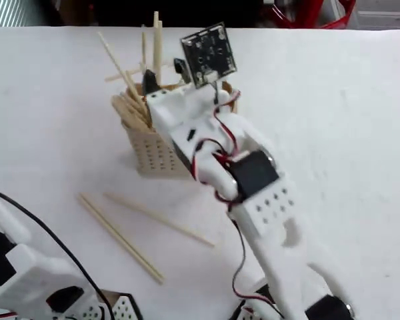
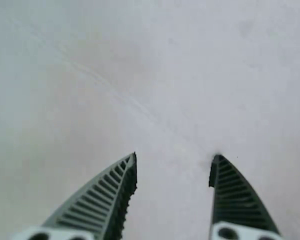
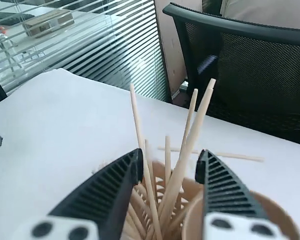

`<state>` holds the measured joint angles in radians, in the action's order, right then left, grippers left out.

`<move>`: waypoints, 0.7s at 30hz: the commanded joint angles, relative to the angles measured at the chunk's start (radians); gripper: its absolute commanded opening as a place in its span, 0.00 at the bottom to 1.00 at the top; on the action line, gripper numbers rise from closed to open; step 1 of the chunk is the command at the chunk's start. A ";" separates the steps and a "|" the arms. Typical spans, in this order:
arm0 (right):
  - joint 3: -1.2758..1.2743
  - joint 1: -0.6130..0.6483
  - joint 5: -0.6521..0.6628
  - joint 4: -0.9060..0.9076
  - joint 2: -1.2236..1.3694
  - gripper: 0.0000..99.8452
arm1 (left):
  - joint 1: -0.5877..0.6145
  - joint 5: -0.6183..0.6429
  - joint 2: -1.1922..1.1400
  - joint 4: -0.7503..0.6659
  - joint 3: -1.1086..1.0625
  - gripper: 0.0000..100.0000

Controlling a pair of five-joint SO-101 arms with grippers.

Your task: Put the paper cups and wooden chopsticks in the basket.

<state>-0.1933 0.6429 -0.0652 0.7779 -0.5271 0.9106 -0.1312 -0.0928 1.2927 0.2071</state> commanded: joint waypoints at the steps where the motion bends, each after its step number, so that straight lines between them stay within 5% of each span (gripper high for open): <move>1: 0.006 0.002 -0.003 0.113 -0.137 0.18 | -0.005 -0.008 0.015 0.005 0.052 0.24; 11: -0.100 -0.028 0.465 0.722 -0.357 0.16 | -0.107 -0.281 0.005 0.150 0.048 0.24; 16: -0.339 -0.021 0.690 0.717 -0.351 0.12 | -0.160 -0.405 0.008 0.417 0.048 0.24; 21: -0.491 0.048 0.700 0.575 -0.329 0.13 | -0.021 -0.434 0.007 0.252 0.051 0.24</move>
<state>-0.6460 0.6383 0.6145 1.4147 -0.8631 0.8063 -0.5562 -0.0928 1.6349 0.2071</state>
